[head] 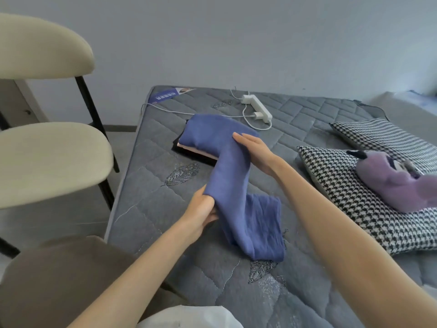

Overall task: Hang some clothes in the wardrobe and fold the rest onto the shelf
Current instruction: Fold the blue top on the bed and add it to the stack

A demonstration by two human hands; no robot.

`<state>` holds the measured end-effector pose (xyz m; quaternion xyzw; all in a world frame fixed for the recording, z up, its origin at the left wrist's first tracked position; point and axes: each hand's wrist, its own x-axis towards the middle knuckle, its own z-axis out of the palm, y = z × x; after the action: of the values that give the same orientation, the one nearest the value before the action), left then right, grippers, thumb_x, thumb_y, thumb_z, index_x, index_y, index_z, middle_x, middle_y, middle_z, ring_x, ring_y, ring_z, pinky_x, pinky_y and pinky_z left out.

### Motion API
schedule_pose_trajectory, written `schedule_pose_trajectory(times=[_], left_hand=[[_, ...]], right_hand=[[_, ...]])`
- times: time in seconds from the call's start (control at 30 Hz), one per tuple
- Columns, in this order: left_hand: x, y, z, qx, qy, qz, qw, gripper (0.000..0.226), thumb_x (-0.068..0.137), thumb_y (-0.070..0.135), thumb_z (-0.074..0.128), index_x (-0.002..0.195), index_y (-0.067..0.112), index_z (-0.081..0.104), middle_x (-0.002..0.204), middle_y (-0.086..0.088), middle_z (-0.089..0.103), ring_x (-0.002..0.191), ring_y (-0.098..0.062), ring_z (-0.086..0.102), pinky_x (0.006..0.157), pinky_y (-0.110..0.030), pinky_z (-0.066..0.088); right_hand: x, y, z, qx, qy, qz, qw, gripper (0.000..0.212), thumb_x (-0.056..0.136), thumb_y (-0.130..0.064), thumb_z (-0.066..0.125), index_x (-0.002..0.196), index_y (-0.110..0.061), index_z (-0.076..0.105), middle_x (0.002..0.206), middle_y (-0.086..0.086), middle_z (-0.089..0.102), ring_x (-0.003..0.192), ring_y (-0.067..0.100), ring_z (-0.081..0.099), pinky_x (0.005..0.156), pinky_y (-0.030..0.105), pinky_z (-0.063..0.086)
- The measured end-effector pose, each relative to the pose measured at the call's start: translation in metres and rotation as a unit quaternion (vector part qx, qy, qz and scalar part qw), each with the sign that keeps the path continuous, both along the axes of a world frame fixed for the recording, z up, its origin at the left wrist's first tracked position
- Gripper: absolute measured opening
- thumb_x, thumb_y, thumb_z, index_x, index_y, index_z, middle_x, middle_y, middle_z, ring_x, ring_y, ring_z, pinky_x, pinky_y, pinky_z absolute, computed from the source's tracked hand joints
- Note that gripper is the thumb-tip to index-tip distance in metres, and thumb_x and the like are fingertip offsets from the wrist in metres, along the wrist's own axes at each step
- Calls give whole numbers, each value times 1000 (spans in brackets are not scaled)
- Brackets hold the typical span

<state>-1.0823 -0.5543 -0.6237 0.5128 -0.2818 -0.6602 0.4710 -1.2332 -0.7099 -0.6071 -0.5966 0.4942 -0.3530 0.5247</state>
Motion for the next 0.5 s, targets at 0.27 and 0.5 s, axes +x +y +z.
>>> schedule_pose_trajectory(times=[0.27,0.5], left_hand=[[73,-22,4,22,-36,87,995,26,101,11,38,86,14,59,66,-1,66,59,-16,60,51,-26,51],[152,-79,70,-10,-96,200,975,32,98,7,39,70,17,50,46,4,54,36,-9,44,38,-11,32]], right_hand=[[49,-9,11,-74,65,31,995,19,98,-32,53,108,-21,66,100,-13,62,92,-1,54,82,9,41],[126,-57,62,-103,0,16,995,15,96,-32,56,103,-25,67,99,-11,65,92,5,56,86,20,44]])
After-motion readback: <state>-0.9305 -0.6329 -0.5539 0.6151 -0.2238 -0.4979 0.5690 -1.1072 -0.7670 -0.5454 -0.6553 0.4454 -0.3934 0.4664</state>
